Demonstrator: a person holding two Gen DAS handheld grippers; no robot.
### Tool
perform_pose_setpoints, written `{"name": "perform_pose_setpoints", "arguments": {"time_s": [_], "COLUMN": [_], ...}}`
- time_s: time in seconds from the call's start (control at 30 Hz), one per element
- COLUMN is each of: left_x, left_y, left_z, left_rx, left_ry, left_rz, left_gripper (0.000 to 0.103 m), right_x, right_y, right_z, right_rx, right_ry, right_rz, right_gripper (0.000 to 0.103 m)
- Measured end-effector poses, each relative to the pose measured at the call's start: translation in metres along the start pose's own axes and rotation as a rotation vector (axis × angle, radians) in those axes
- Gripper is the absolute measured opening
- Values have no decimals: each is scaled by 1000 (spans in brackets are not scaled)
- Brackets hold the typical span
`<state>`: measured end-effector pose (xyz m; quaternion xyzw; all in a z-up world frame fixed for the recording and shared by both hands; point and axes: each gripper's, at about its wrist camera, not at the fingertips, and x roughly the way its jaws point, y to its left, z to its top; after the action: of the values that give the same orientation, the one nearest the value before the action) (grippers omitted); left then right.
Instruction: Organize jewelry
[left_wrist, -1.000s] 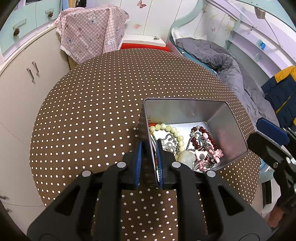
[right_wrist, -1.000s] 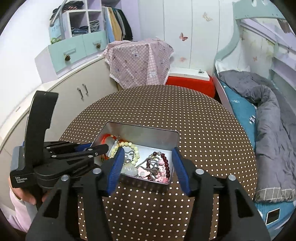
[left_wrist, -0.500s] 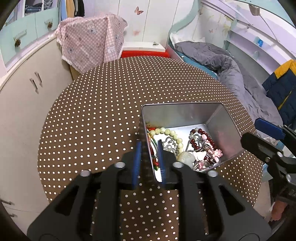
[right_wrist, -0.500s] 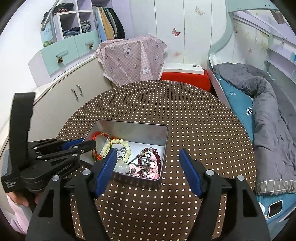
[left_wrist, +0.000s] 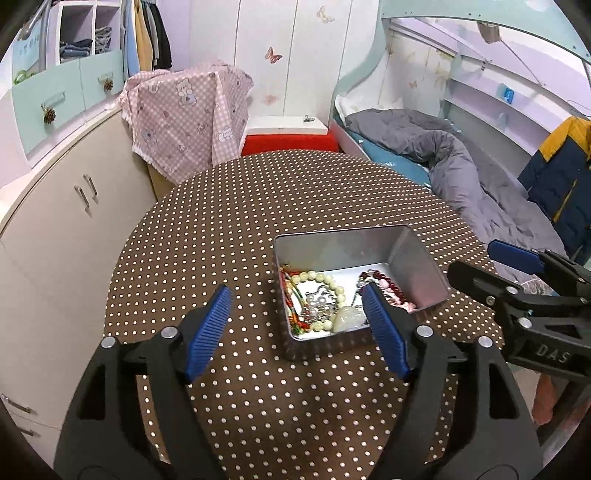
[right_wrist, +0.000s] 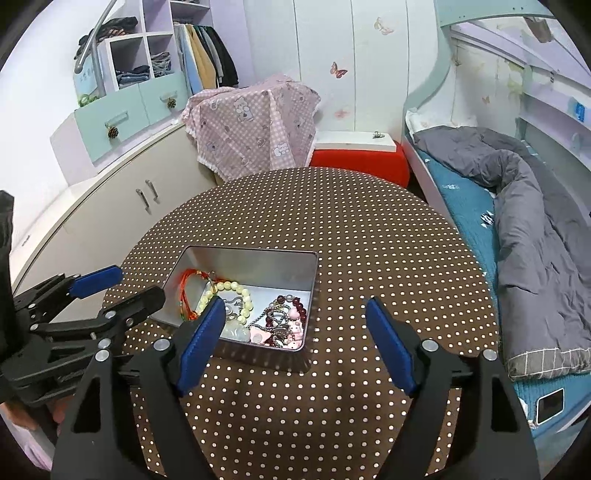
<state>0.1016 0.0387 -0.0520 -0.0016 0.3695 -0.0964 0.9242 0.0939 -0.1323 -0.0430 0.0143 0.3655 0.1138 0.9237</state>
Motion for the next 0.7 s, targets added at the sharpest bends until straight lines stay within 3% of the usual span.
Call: {"name": "perform_pose_setpoints", "arguments": {"time_s": [0.27,0.7], "left_x": [-35,-85], "left_y": [-13,-29], "left_z": [3,6], "left_rx": [12,27], "left_ry": [-76,-203], "left_rz": [6,-3], "left_gripper": [78,79], "right_x": [-30,-83], "right_y": [3,9], "right_z": [-1,-4], "right_rx": [2,-17], "right_ry": [-76,-232], "right_rz": [-31,-43], "right_gripper": [90,94]}}
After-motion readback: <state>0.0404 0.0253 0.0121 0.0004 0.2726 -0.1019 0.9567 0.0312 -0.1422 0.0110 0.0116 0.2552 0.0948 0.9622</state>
